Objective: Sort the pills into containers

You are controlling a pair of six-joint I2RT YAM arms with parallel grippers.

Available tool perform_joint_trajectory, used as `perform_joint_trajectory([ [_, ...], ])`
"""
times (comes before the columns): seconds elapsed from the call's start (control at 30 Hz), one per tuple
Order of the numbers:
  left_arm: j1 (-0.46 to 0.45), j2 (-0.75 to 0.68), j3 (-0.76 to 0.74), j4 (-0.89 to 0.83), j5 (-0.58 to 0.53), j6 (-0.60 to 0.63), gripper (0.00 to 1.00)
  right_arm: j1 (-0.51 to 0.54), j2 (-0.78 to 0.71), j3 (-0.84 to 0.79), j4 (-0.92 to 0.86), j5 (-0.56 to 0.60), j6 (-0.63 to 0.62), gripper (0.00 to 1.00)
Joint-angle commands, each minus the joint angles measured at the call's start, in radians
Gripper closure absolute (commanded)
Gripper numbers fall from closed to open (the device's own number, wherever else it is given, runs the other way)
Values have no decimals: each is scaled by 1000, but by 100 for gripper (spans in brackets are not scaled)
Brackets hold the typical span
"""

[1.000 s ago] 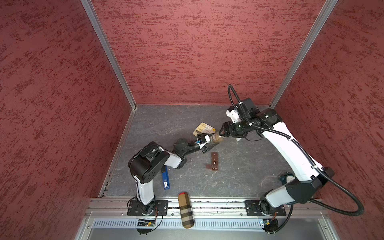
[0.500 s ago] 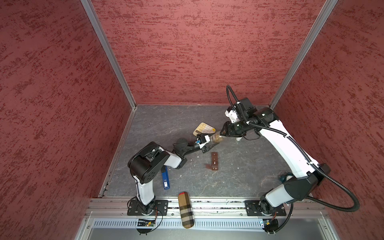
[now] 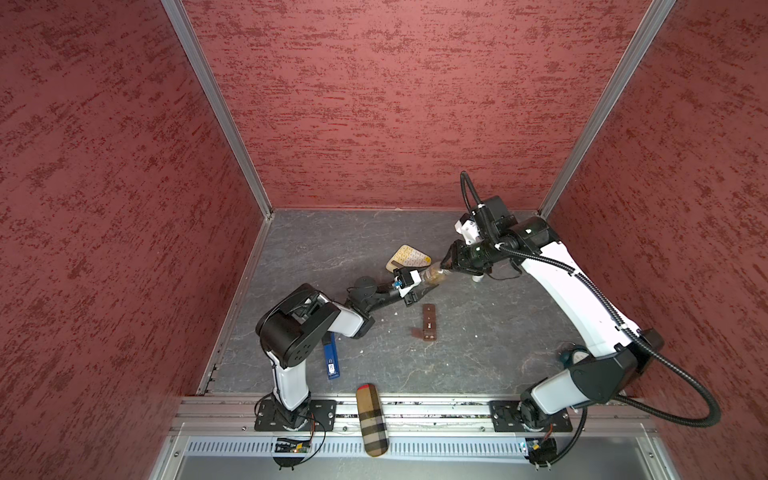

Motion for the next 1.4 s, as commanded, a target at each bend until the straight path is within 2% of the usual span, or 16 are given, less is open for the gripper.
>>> perform_joint_trajectory([
  [0.0, -11, -7, 2, 17, -47, 35, 100, -2, -31, -10, 33, 9, 106, 69],
  [0.13, -13, -10, -1, 18, -52, 36, 99, -1, -26, -5, 17, 32, 99, 70],
  [0.2, -12, -13, -4, 16, -55, 37, 79, -1, -21, 3, 9, 43, 92, 70],
  [0.27, -11, -16, -8, 17, -56, 37, 49, 0, -14, 16, -8, 56, 79, 71],
  [0.3, -10, -18, -11, 16, -56, 37, 40, -1, -11, 22, -15, 60, 75, 71],
  [0.37, -10, -21, -17, 16, -63, 37, 26, -2, -3, 37, -33, 79, 65, 71],
  [0.5, -8, -38, -35, 7, -77, 44, 13, -2, 15, 67, -55, 100, 53, 71],
  [0.73, -4, -90, -82, -29, -108, 63, 9, -1, 60, 115, -66, 135, 30, 71],
  [1.0, -11, -226, -197, -91, -196, 67, 10, -1, 142, 197, -91, 235, 3, 70],
  [1.17, -19, -392, -251, -243, -296, 55, 12, -1, 204, 244, -105, 314, -6, 70],
  [1.37, -29, -631, -265, -527, -440, -35, 20, -1, 320, 333, -129, 406, -15, 70],
])
